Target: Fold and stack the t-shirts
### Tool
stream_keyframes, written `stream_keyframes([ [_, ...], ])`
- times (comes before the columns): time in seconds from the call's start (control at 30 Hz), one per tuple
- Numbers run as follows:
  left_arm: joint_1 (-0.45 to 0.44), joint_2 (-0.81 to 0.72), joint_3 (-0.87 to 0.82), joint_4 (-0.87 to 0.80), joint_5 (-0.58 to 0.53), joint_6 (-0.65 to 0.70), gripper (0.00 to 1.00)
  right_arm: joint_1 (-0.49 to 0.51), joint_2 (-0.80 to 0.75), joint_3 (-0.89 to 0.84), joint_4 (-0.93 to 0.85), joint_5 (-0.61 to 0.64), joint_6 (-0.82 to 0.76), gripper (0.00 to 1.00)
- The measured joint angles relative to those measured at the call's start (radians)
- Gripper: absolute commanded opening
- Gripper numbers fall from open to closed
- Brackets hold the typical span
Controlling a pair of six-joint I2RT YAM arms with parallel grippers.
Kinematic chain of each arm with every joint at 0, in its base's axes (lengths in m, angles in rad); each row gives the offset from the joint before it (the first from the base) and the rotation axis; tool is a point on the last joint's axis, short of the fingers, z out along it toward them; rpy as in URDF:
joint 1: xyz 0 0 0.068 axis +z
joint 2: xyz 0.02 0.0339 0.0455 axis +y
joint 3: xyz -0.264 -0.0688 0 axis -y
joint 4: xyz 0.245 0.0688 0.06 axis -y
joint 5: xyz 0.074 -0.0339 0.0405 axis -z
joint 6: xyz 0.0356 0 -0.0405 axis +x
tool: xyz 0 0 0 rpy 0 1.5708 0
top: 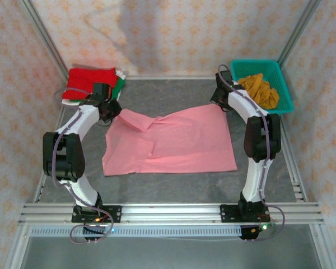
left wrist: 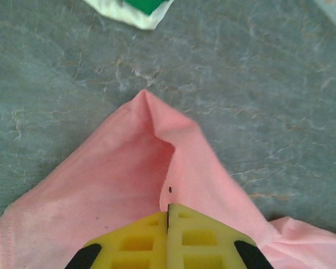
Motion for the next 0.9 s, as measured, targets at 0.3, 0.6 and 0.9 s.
stream_keyframes([
  [0.3,0.000,0.000,0.080,-0.016,0.005,-0.031,0.00,-0.006,-0.003,-0.095,0.048,0.051,0.001,0.00],
  [0.6,-0.003,-0.069,0.083,-0.042,0.034,-0.046,0.00,-0.006,-0.075,-0.206,0.168,0.095,-0.003,0.00],
  [0.9,-0.002,-0.220,-0.053,-0.062,0.056,-0.048,0.00,-0.006,-0.206,-0.440,0.325,0.113,-0.010,0.00],
])
